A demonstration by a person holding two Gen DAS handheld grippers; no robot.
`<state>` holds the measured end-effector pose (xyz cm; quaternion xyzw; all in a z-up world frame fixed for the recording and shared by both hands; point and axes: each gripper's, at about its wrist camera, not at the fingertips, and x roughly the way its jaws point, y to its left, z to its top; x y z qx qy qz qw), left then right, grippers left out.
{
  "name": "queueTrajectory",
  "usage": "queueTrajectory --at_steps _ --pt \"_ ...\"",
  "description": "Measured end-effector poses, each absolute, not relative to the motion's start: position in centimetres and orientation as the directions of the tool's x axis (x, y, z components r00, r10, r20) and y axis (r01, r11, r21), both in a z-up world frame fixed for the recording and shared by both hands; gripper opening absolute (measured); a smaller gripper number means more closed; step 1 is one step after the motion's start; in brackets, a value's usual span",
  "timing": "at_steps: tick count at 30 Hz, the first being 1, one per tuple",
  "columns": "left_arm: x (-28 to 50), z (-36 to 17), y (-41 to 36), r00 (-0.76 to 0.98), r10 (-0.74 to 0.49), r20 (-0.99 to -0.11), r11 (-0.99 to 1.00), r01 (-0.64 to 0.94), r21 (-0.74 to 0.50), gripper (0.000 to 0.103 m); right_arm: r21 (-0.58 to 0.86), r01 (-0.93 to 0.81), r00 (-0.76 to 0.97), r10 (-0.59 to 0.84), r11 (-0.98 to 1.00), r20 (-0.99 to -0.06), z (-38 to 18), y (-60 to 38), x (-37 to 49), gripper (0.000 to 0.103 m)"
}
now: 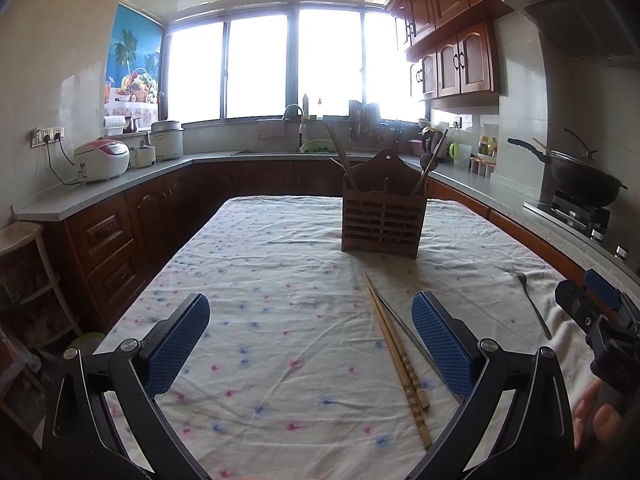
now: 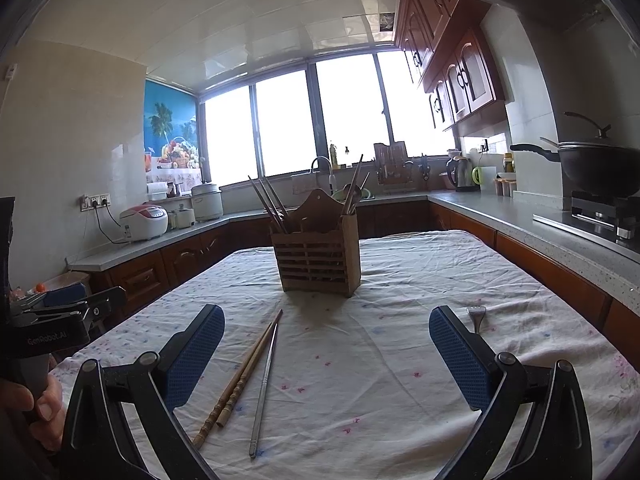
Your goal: Organize utensils
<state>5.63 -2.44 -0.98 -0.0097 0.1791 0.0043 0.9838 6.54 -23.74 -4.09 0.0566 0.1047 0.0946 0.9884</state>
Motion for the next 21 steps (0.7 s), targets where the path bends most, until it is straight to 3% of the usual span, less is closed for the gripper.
queueTrajectory --at_steps 21 --pt "5.88 -0.98 -2.70 0.931 -0.012 -0.366 1.000 0.008 -0.014 0.103 0.125 -0.197 0.961 0.217 0.972 -0.172 -3.31 -23.28 6.11 0.103"
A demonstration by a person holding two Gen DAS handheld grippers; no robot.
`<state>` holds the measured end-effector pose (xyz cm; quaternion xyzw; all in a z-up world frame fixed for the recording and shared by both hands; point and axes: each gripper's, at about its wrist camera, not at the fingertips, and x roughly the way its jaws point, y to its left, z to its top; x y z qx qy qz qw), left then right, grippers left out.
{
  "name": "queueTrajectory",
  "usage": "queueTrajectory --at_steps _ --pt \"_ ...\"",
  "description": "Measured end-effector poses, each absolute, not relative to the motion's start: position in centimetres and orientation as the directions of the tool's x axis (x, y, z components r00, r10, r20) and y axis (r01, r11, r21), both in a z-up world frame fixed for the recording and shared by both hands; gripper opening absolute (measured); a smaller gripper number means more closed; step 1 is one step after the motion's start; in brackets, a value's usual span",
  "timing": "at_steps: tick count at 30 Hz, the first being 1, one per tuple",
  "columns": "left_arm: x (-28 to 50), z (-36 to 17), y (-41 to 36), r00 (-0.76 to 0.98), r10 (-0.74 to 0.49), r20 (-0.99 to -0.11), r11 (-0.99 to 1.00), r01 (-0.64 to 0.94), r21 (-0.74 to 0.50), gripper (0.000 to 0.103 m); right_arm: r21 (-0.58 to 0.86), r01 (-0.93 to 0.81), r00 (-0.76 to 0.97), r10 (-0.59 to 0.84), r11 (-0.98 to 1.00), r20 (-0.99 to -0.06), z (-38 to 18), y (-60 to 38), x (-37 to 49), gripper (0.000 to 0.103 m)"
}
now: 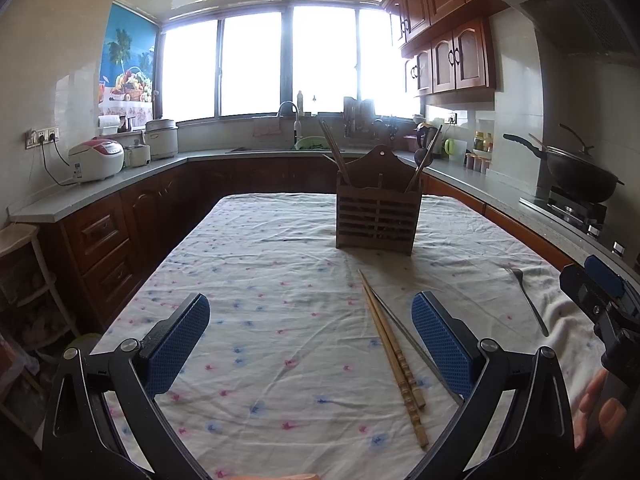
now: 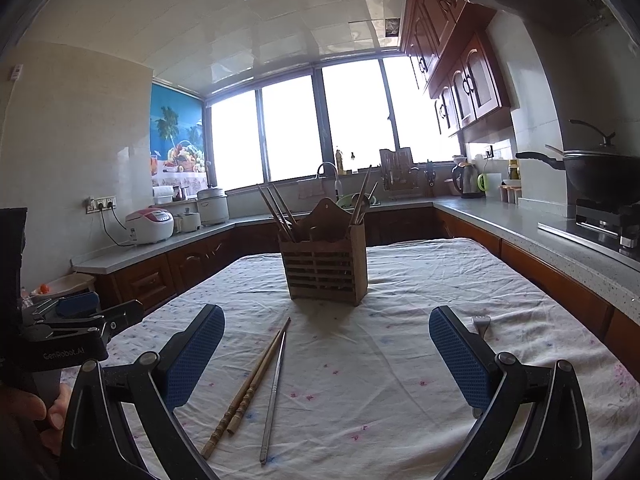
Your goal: Organize utensils
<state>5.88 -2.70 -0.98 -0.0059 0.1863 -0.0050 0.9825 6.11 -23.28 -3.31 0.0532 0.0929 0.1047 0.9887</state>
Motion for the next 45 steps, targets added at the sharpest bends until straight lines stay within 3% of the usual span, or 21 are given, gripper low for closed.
queueTrajectory --at_steps 45 --pt "6.27 -0.44 -2.65 0.934 -0.029 -0.356 1.000 0.026 -0.014 0.103 0.130 -0.206 0.959 0.226 0.970 -0.171 -2.76 -23.13 6.31 0.103"
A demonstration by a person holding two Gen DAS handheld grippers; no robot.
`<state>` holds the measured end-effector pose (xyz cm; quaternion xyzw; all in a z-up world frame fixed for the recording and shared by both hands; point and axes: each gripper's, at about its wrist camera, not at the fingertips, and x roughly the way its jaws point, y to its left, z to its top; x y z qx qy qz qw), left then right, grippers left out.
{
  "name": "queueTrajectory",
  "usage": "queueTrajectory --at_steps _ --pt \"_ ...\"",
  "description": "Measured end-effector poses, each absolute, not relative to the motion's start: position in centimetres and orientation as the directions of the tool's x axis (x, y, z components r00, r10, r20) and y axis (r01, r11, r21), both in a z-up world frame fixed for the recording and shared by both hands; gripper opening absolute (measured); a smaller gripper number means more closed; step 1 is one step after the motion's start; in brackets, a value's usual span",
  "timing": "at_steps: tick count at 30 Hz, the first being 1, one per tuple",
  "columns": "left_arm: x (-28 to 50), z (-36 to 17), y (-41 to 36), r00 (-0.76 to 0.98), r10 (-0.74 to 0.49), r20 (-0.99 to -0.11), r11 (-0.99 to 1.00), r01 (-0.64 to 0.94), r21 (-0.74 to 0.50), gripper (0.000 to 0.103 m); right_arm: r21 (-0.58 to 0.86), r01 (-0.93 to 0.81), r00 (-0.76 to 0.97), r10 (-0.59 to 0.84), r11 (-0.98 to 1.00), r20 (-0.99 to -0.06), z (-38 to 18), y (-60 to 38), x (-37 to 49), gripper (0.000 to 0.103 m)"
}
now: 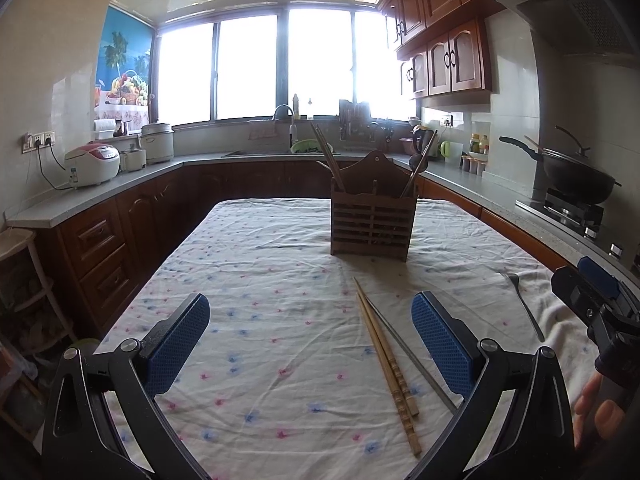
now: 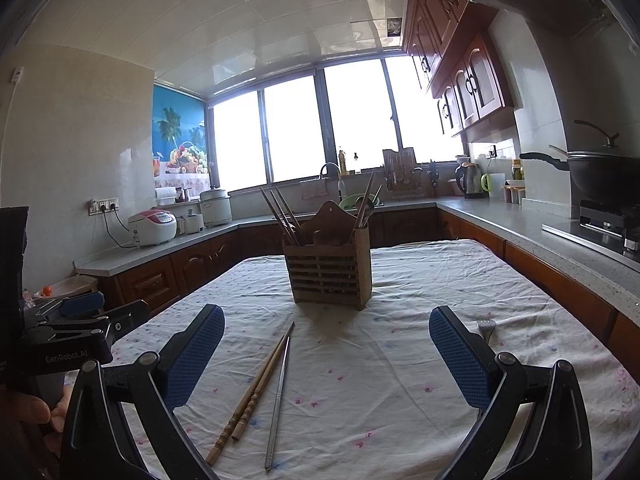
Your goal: Organize utensils
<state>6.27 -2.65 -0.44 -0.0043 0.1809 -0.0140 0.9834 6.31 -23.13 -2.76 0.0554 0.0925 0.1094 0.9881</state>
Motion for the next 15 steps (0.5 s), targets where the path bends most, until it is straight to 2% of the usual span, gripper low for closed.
queueTrajectory --at_steps 15 --pt "6.60 -0.21 -2.92 0.932 -0.037 -0.360 0.999 0.035 -0.012 0.103 0.135 -0.203 0.960 0.225 0.970 -0.168 -2.65 -23.07 6.56 0.103"
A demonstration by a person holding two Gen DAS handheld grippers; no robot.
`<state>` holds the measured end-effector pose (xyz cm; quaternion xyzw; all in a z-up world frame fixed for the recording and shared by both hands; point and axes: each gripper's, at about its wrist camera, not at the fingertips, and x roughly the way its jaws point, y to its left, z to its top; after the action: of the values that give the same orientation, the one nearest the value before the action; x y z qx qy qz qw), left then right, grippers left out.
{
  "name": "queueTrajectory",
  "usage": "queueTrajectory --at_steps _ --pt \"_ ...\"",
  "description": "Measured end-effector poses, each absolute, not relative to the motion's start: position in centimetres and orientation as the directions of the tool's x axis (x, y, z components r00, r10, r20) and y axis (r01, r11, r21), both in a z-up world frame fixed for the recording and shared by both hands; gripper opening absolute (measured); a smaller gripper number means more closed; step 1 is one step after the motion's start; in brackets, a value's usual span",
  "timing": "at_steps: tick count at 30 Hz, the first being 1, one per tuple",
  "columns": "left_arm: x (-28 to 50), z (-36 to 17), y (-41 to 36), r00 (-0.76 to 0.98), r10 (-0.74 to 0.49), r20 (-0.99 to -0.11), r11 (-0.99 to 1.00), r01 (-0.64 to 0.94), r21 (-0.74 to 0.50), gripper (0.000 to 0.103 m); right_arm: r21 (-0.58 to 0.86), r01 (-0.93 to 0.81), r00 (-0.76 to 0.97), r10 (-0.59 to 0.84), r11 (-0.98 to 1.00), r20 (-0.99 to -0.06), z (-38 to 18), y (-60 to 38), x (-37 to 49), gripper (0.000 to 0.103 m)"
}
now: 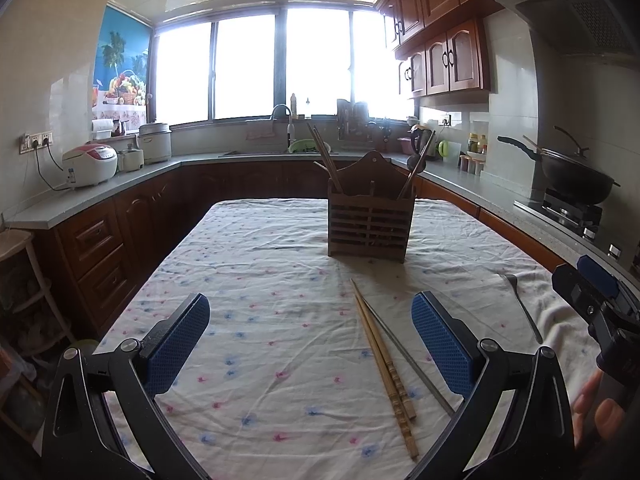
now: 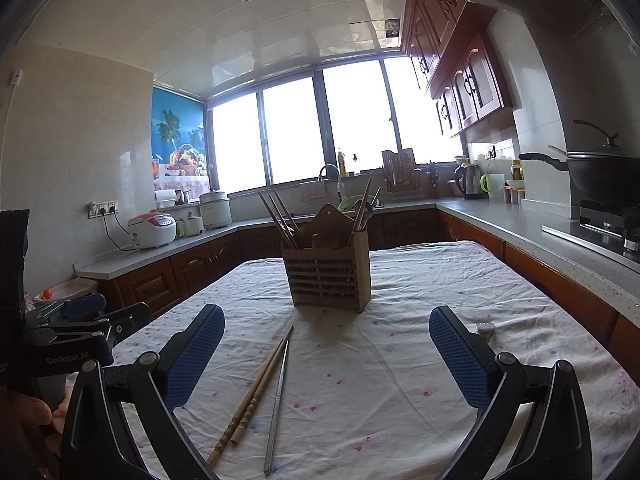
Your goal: Organize utensils
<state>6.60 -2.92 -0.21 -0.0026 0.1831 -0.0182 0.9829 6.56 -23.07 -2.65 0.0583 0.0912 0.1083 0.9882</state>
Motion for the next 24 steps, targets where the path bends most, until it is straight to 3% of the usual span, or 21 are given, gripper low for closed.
queueTrajectory --at_steps 24 --pt "7.8 0.1 -2.6 0.930 -0.031 -0.366 0.999 0.019 -0.036 0.103 0.145 -0.176 0.958 0.203 0.974 -0.201 -2.8 -23.7 7.8 0.103"
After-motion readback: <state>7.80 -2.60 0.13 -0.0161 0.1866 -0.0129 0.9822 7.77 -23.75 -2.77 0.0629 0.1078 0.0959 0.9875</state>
